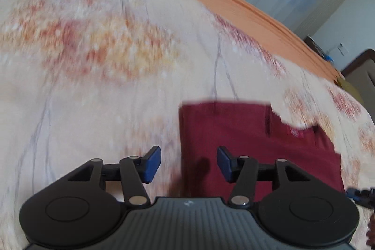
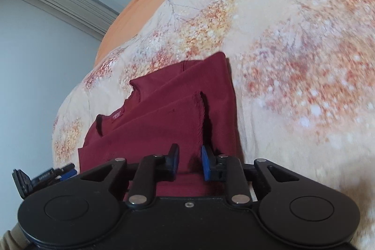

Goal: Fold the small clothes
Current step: 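Move both open grippers along the folded shirt to its hem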

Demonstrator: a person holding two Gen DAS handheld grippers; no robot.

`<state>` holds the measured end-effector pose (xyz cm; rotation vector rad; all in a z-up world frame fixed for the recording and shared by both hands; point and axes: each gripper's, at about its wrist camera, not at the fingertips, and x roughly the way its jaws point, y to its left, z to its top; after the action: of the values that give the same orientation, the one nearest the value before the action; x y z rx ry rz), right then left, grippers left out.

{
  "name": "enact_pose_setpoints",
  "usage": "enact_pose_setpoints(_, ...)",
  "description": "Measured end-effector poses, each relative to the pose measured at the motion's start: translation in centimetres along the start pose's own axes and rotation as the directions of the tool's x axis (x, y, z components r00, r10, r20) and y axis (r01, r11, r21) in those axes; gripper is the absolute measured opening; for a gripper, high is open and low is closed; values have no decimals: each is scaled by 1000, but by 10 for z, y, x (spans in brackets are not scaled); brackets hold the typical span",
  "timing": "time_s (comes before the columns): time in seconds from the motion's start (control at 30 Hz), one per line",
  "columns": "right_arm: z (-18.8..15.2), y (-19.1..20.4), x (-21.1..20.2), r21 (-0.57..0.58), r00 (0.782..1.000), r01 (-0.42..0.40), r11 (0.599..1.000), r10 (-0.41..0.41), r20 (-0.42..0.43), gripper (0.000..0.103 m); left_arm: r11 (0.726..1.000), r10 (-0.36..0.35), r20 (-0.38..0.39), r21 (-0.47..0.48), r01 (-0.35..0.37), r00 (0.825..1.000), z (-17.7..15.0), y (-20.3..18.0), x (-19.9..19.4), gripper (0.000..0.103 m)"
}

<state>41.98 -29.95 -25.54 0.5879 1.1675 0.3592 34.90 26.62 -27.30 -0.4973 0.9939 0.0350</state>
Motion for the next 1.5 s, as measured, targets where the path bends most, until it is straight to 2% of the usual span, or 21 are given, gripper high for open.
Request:
enact_pose_setpoints(0.13, -29, 2, -11, 8, 1000, -4, 1000, 4, -15, 30, 999, 9, -80, 52, -5, 997, -44, -5, -4, 58)
enact_pose_setpoints(0.27, -62, 2, -21, 27, 999, -10, 1000, 11, -38, 33, 999, -29, -124, -25, 26, 992, -75, 2, -5, 58)
enact_pose_setpoints(0.4, -88, -5, -31, 72, 998, 3, 997, 2, -61, 33, 994, -62, -144, -93, 48, 988, -90, 8, -4, 54)
enact_pose_setpoints(0.43, -93, -7, -34, 79, 998, 6, 997, -1, -67, 33, 993, -69, -144, -104, 54, 987, -91, 9, -5, 31)
enact_pose_setpoints(0.47, -97, -8, -37, 83, 998, 11, 996, -6, -69, 33, 993, -73, -151, -107, 57, 986, -91, 10, -7, 3)
enact_pose_setpoints(0.53, -106, -12, -45, 97, 997, 16, 995, -9, -71, 33, 992, -70, -135, -113, 55, 988, -93, 11, -15, 3)
enact_pose_setpoints(0.63, -118, -18, -57, 109, 997, 25, 994, -17, -75, 33, 996, -20, -137, -93, 7, 990, -103, 8, -28, 9)
enact_pose_setpoints(0.7, -127, -21, -66, 107, 996, 34, 994, -25, -80, 35, 993, -31, -110, -113, 19, 993, -114, 8, -43, 26)
enact_pose_setpoints(0.73, -132, -22, -71, 103, 996, 38, 994, -30, -83, 39, 992, -41, -108, -126, 28, 993, -121, 9, -50, 45)
enact_pose_setpoints(0.77, -137, -22, -77, 95, 996, 43, 995, -35, -86, 43, 992, -41, -110, -126, 26, 993, -129, 9, -57, 58)
enact_pose_setpoints(0.83, -149, -25, -87, 75, 995, 53, 996, -46, -94, 47, 995, -18, -134, -97, 5, 991, -150, 9, -70, 60)
enact_pose_setpoints(0.97, -180, -37, -103, 54, 985, 98, 994, -89, -147, 48, 1000, 7, -238, -9, -9, 971, -203, 8, -88, 60)
enact_pose_setpoints(1.03, -198, -43, -111, 47, 979, 114, 992, -105, -174, 48, 1000, 9, -265, 26, -2, 964, -227, 6, -99, 60)
enact_pose_setpoints(1.2, -237, -62, -122, 78, 968, 112, 991, -91, -233, 53, 998, -51, -295, -50, 38, 954, -266, 16, -120, 60)
enact_pose_setpoints(1.33, -255, -78, -111, 129, 954, 93, 987, -51, -295, 53, 992, -93, -286, -113, 63, 954, -279, 21, -124, 60)
enact_pose_setpoints(1.4, -260, -80, -102, 138, 942, 71, 988, -21, -335, 52, 992, -105, -292, -102, 78, 951, -282, 19, -124, 60)
enact_pose_setpoints(1.43, -261, -80, -101, 138, 941, 64, 988, -14, -338, 51, 993, -102, -296, -88, 79, 950, -285, 15, -123, 60)
enact_pose_setpoints(1.5, -260, -80, -101, 151, 944, 54, 987, -1, -329, 36, 992, -111, -300, -86, 89, 947, -287, 12, -122, 59)
